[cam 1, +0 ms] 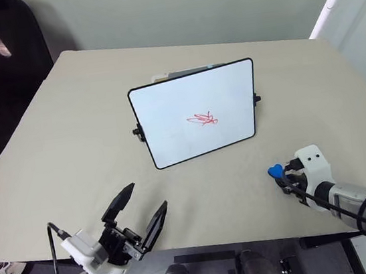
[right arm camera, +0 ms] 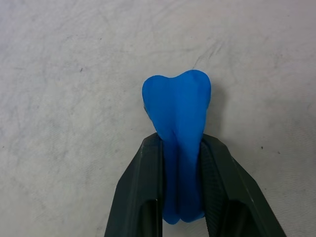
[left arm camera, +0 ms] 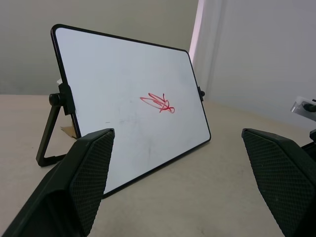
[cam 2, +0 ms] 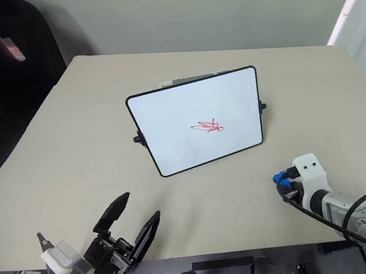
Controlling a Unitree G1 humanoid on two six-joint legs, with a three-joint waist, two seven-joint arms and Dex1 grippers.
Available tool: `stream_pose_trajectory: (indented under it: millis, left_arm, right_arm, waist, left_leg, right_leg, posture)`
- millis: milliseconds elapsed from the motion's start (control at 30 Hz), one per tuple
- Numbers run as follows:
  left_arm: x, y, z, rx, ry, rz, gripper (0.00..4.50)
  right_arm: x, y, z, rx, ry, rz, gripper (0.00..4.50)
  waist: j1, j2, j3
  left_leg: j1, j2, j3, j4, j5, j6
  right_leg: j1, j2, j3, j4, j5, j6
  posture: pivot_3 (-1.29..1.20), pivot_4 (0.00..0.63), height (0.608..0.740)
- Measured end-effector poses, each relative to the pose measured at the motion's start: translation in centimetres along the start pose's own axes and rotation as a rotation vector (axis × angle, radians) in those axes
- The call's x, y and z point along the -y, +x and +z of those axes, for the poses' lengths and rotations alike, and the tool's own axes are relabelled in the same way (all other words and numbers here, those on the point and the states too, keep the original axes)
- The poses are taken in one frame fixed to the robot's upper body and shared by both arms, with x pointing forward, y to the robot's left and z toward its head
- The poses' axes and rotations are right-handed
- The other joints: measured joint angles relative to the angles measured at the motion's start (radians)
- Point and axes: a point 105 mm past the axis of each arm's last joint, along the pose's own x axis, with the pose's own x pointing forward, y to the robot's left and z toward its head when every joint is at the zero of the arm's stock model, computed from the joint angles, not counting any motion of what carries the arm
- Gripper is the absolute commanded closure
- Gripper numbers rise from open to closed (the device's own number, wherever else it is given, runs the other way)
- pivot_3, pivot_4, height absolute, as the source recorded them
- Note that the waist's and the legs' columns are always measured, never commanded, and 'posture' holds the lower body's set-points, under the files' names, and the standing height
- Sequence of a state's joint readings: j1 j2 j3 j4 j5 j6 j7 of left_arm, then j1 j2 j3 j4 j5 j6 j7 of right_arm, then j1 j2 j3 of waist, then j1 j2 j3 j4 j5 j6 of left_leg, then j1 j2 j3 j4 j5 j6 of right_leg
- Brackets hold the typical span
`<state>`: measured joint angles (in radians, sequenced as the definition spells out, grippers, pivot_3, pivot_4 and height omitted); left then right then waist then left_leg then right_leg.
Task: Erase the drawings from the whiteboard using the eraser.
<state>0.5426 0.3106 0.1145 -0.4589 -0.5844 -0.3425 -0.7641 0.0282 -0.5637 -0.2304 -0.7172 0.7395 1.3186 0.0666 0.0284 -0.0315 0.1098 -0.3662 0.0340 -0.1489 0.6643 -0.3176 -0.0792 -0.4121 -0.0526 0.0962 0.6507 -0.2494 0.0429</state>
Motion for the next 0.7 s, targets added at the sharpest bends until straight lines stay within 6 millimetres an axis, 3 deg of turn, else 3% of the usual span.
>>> stream_pose_trajectory:
  millis: [100,233,333,500,700]
  left_arm:
    - [0.0,0.1,0.0,0.002,0.001,-0.002,0.0]
    - [0.1,0.3,0.0,0.008,0.001,-0.01,0.0]
    - [0.1,0.4,0.0,0.009,0.004,-0.013,0.0]
    - [0.3,0.6,-0.1,0.005,0.003,-0.017,0.0]
    - [0.3,0.5,-0.2,0.002,-0.001,-0.013,0.0]
  right_arm:
    - [-0.7,-0.2,1.0,0.038,-0.009,0.046,3.56]
    - [-1.6,-0.7,5.2,0.183,-0.069,0.096,3.93]
    - [-2.1,-0.8,7.0,0.234,-0.102,0.114,4.04]
    - [-5.0,1.1,12.0,0.315,-0.201,0.211,4.04]
    - [-7.0,4.1,13.9,0.305,-0.231,0.247,4.04]
  waist:
    - [-0.001,0.002,0.001]
    - [-0.005,0.003,0.002]
    - [-0.003,0.003,0.002]
    - [-0.01,0.004,0.001]
    - [-0.004,0.004,0.001]
  left_leg:
    - [0.0,0.0,0.0,0.0,0.0,0.0]
    - [0.001,0.0,0.001,0.001,0.0,0.0]
    - [0.001,0.0,0.001,0.001,0.0,0.0]
    - [0.001,0.0,0.002,0.002,0.001,-0.001]
    - [0.0,0.0,0.002,0.002,0.005,-0.007]
  right_leg:
    - [0.0,0.0,0.0,0.0,0.0,0.0]
    - [0.0,0.0,0.0,0.002,0.0,0.0]
    - [-0.001,0.0,0.0,0.002,0.0,0.0]
    - [-0.007,0.001,0.003,0.007,0.002,0.002]
    - [-0.014,0.001,0.008,0.011,0.002,0.004]
  posture:
    - [0.0,0.15,0.74]
    - [0.0,0.15,0.74]
    - [0.0,0.15,0.74]
    - [0.0,0.15,0.74]
    - [0.0,0.15,0.74]
